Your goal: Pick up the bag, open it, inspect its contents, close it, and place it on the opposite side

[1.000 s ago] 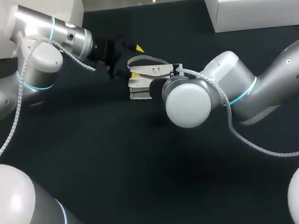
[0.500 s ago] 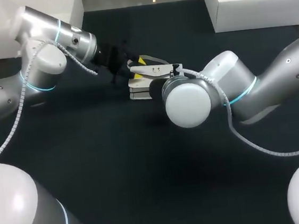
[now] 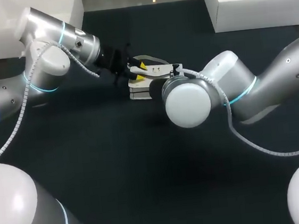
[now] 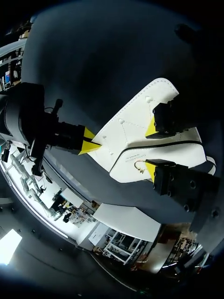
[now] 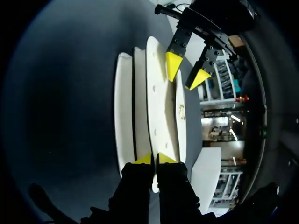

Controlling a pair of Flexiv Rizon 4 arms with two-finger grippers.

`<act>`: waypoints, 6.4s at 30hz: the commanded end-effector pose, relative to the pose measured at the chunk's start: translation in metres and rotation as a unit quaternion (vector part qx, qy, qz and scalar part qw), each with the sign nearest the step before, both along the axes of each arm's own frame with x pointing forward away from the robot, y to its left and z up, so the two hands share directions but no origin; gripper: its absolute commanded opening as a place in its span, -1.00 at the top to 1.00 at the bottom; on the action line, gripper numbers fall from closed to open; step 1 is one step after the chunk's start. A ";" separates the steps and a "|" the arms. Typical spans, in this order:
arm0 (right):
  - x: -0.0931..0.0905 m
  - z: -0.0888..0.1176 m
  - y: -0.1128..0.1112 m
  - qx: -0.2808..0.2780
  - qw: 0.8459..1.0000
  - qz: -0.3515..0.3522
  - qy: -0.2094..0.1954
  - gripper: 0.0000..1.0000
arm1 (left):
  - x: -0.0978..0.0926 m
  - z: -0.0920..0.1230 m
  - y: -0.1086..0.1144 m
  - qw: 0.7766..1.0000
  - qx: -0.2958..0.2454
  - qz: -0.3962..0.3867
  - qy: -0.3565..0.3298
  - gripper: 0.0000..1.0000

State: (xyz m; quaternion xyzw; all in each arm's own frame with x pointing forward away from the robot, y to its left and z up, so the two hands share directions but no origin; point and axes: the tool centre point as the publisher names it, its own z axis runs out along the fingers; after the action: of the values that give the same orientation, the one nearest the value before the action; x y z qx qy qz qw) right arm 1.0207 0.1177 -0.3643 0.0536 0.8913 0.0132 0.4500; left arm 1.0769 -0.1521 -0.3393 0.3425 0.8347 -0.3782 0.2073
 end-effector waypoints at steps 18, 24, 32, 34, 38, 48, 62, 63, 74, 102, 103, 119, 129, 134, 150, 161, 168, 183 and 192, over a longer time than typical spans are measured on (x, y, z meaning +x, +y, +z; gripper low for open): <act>0.000 -0.002 0.000 0.001 1.000 0.000 -0.002 1.00 | 0.020 -0.010 -0.010 0.999 0.005 0.009 -0.034 1.00; 0.000 -0.002 0.000 0.001 1.000 0.000 -0.002 1.00 | 0.025 -0.001 -0.010 1.000 0.003 0.023 -0.010 1.00; 0.000 -0.002 0.000 0.001 1.000 0.000 -0.002 1.00 | 0.035 0.019 -0.006 0.997 -0.015 0.047 0.056 1.00; 0.000 -0.002 0.000 0.001 1.000 0.000 -0.002 1.00 | 0.038 0.022 -0.006 0.996 -0.017 0.054 0.071 1.00; 0.000 -0.002 0.000 0.001 1.000 0.000 -0.002 1.00 | 0.044 0.028 -0.004 0.993 -0.016 0.063 0.103 1.00; 0.000 -0.002 0.000 0.001 1.000 0.000 -0.002 1.00 | 0.056 0.033 0.000 0.982 -0.027 0.091 0.162 1.00; 0.000 -0.002 0.000 0.001 1.000 0.000 -0.002 1.00 | 0.052 0.030 -0.001 0.984 -0.020 0.103 0.143 1.00; 0.000 -0.002 0.000 0.001 1.000 0.000 -0.002 1.00 | 0.050 0.028 -0.002 0.985 -0.016 0.103 0.134 0.95; 0.000 -0.002 0.000 0.001 1.000 0.000 -0.002 1.00 | 0.039 0.014 -0.007 0.988 -0.016 0.122 0.098 -0.62; 0.000 -0.002 0.000 0.001 1.000 0.000 -0.002 1.00 | 0.086 -0.011 -0.021 0.972 0.036 0.196 0.129 0.11; 0.000 -0.002 0.000 0.001 1.000 0.000 -0.002 1.00 | 0.086 -0.012 -0.021 0.971 0.036 0.196 0.130 0.15; 0.000 -0.002 0.000 0.001 1.000 0.000 -0.002 1.00 | 0.093 -0.018 -0.018 0.966 0.040 0.213 0.141 1.00; -0.005 0.005 0.000 0.012 1.000 -0.004 0.004 -1.00 | 0.093 -0.006 -0.017 0.964 0.026 0.215 0.152 1.00; -0.016 0.018 -0.003 0.020 1.000 -0.006 0.008 -1.00 | 0.093 0.005 -0.017 0.962 0.026 0.223 0.157 1.00; -0.039 0.087 -0.006 0.030 0.999 0.012 0.002 0.11 | 0.079 0.058 -0.014 0.955 0.026 0.228 0.185 1.00; -0.038 0.108 -0.009 0.021 0.999 0.028 0.028 1.00 | 0.054 0.084 -0.010 0.956 0.032 0.215 0.198 1.00; -0.033 0.124 -0.011 0.026 0.997 0.032 0.058 1.00 | 0.041 0.090 -0.006 0.956 0.032 0.221 0.188 1.00; -0.029 0.134 -0.014 0.015 0.997 0.035 0.064 1.00 | 0.037 0.092 -0.006 0.956 0.029 0.224 0.186 1.00; 0.003 0.137 -0.002 0.000 0.991 0.073 0.109 1.00 | 0.028 0.096 -0.005 0.957 0.030 0.214 0.196 1.00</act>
State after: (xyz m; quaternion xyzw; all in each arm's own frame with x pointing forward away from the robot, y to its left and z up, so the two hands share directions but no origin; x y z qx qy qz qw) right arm 1.0037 0.1125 -0.2278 -0.0061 0.9263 0.0402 0.3745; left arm 1.1069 -0.1588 -0.2473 0.0820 0.9236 -0.3588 0.1069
